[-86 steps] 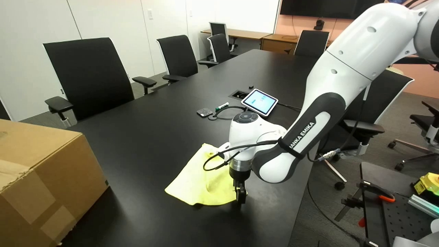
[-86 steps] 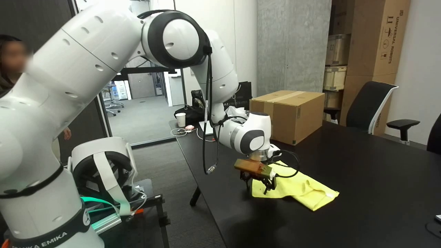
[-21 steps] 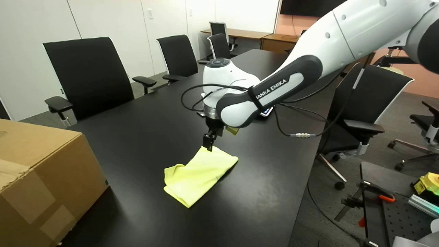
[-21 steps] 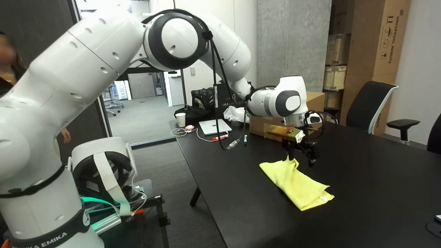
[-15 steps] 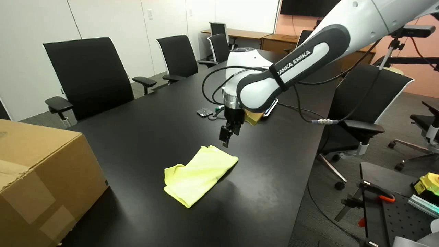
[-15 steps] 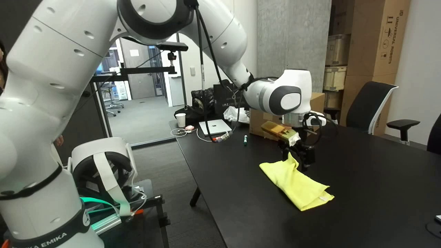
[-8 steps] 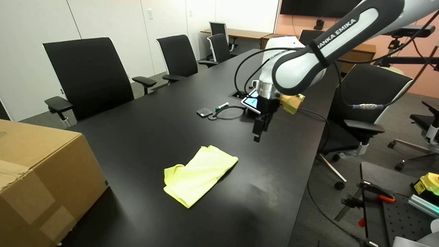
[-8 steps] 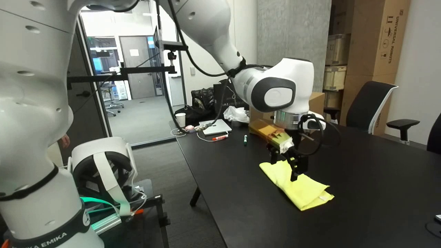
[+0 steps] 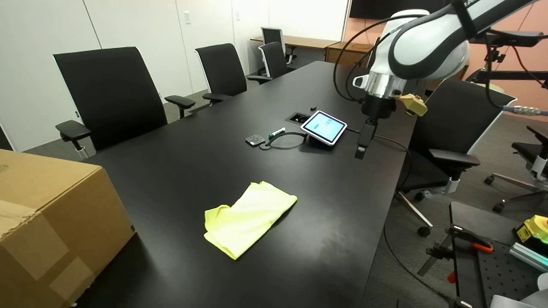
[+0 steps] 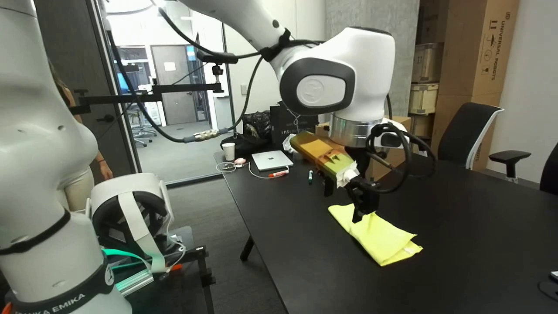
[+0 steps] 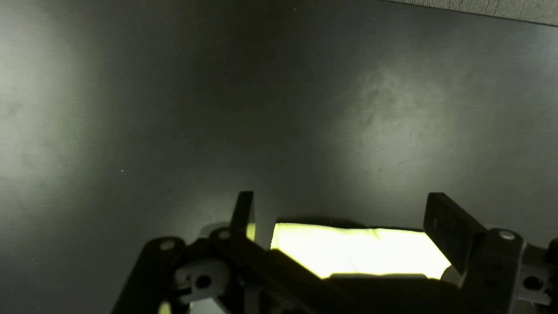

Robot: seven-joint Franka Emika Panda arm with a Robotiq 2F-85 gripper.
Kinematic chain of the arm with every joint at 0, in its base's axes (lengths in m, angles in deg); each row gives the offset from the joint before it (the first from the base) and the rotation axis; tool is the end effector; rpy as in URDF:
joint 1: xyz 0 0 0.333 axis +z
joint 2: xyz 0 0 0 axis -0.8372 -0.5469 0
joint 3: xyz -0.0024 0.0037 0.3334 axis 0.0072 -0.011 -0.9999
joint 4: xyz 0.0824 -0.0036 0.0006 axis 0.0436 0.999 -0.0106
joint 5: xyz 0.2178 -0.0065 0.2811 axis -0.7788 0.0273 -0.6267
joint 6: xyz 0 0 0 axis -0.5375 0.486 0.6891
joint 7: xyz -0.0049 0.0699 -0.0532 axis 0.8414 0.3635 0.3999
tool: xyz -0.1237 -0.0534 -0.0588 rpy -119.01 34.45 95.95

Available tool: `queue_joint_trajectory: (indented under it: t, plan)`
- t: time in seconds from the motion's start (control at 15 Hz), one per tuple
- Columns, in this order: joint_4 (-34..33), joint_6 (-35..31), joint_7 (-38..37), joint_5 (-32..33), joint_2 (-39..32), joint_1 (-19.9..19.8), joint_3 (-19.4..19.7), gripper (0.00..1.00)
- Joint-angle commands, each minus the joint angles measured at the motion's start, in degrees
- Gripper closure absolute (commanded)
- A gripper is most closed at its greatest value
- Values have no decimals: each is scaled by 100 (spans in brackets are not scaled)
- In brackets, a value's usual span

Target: Fold the cloth in half

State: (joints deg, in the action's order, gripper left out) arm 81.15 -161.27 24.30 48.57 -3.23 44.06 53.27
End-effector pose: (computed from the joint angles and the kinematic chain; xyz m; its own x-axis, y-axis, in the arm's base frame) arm 0.4789 -0.0886 0.3283 0.9940 0.0909 0.0615 0.1000 -0.9810 -0.1661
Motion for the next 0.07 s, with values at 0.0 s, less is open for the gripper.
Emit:
queue_joint_trajectory:
  t: [0.0]
  plan:
    - [41, 19, 9, -10, 59, 238, 234, 0]
